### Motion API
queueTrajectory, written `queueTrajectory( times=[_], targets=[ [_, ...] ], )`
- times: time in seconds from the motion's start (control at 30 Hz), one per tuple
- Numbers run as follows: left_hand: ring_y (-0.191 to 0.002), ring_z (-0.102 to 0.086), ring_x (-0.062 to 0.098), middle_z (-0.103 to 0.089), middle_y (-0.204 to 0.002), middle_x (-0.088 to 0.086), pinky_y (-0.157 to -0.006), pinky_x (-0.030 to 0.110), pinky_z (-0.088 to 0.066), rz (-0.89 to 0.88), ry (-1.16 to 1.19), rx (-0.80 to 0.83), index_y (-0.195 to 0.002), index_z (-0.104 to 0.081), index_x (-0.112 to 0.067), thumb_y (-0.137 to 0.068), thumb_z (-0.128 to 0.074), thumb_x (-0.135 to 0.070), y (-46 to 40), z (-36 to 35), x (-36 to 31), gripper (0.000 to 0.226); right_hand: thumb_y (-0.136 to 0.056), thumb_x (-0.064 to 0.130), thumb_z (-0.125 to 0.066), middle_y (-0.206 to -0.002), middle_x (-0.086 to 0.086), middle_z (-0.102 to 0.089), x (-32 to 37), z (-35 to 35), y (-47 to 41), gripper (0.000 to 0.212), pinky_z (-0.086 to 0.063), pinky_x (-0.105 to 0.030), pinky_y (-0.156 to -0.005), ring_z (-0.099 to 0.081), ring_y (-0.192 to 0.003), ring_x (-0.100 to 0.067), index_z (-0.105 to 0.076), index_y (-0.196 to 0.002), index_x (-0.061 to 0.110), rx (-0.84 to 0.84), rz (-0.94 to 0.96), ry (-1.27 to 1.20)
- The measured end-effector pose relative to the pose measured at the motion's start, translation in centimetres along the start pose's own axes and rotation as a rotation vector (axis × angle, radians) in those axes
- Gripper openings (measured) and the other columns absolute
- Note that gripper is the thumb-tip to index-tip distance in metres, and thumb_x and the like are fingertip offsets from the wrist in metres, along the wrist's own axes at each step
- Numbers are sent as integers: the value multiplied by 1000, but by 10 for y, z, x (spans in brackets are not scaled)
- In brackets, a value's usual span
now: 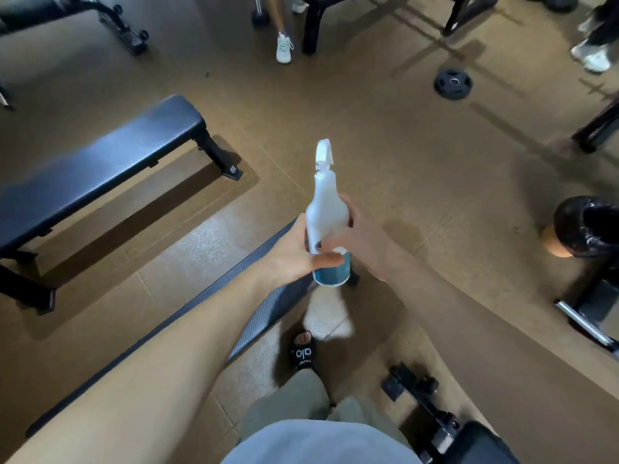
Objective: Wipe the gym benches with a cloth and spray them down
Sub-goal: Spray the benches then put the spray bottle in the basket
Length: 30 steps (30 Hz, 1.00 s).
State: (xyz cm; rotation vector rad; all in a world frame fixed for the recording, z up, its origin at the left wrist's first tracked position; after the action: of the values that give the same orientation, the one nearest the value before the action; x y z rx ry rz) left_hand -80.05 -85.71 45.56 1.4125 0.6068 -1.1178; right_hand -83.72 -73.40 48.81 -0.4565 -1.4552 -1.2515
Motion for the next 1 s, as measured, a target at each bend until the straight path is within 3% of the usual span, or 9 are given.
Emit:
queueTrajectory(
  times=[0.07, 0.1, 0.2, 0.27, 0.43, 0.6, 0.8, 0.9, 1.0],
  targets=[
    [-118, -65, 4, -68, -125, -8, -102, 32, -55, -54, 27, 11, -142, -43, -30, -77, -88, -4, -24, 3, -16, 83, -72, 13, -80, -109, 6, -62, 16, 16, -17, 80, -47, -5, -70, -60, -95, -5, -44, -141, 31, -13, 4, 72],
    [-118, -65, 3, -68, -125, -9, -101, 30, -55, -66, 29, 4, -143, -44, -29, -77, -88, -5, -36, 6, -22, 83, -78, 9, -77, -109, 6, -60, 24, 24, -28, 79, -44, -2, -65, -58, -92, -3, -40, -145, 31, -10, 8, 98],
    [-116, -65, 2, -69, -124, -13, -95, 23, -55, -44, 21, -58, -141, -47, -31, -74, -91, -11, -69, 14, -36, 82, -81, 20, -80, -127, 1, -60, 49, 47, -61, 94, -50, -24, -92, -61, -110, -16, -25, -156, 29, 6, 31, 52],
    [-114, -66, 4, -71, -120, -15, -96, 26, -56, -25, -6, -104, -137, -49, -33, -72, -93, -18, -90, 17, -48, 80, -79, 24, -84, -132, 3, -56, 68, 63, -85, 97, -49, -31, -98, -60, -114, -13, -24, -156, 27, -50, 97, 2],
    [-114, -67, 5, -71, -118, -17, -99, 39, -56, -29, -62, -226, -129, -52, -41, -66, -93, -36, -153, 16, -82, 76, -89, 15, -69, -100, 15, -50, 106, 112, -143, 39, -37, -18, -75, -51, -87, 2, -45, -118, 24, -261, 397, 157],
    [-113, -65, 1, -69, -120, -20, -97, 36, -56, 16, -43, -384, -134, -50, -36, -64, -92, -41, -217, -3, -123, 82, -90, 8, -56, -106, 0, -50, 121, 170, -208, 22, -33, -23, -75, -48, -95, -17, -47, -110, 11, -164, 449, 290],
    [-102, -67, 5, -66, -120, -9, -91, 32, -58, 92, -153, -321, -139, -44, -24, -80, -86, -32, -284, -19, -174, 73, -92, 14, -54, -104, 0, -47, 153, 232, -269, 11, -32, -4, -71, -45, -90, -15, -50, -102, 10, -68, 545, 436],
    [-103, -66, 18, -61, -127, 2, -89, 31, -55, 220, -261, -370, -145, -37, -18, -84, -82, -36, -302, 13, -183, 78, -90, 12, -48, -104, -1, -46, 167, 243, -299, 11, -31, -9, -65, -42, -86, -20, -44, -99, 14, 38, 524, 577],
    [-115, -61, 23, -58, -138, 6, -94, 32, -49, 319, -297, -545, -151, -33, -16, -91, -75, -35, -311, 69, -184, 75, -89, 6, -48, -109, -2, -49, 175, 246, -334, 15, -30, -32, -70, -46, -89, -26, -45, -103, 13, 110, 466, 706]
  ],
)
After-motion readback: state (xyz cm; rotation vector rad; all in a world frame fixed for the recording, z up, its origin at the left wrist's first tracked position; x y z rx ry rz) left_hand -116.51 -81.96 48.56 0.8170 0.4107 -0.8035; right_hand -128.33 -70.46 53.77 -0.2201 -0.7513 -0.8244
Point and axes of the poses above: each hand's wrist, its own y-axis away from the middle knuckle, its own z-axis out of the back of the hand, x = y × z, the point moved 6 cm from there along -y, towards the middle knuckle
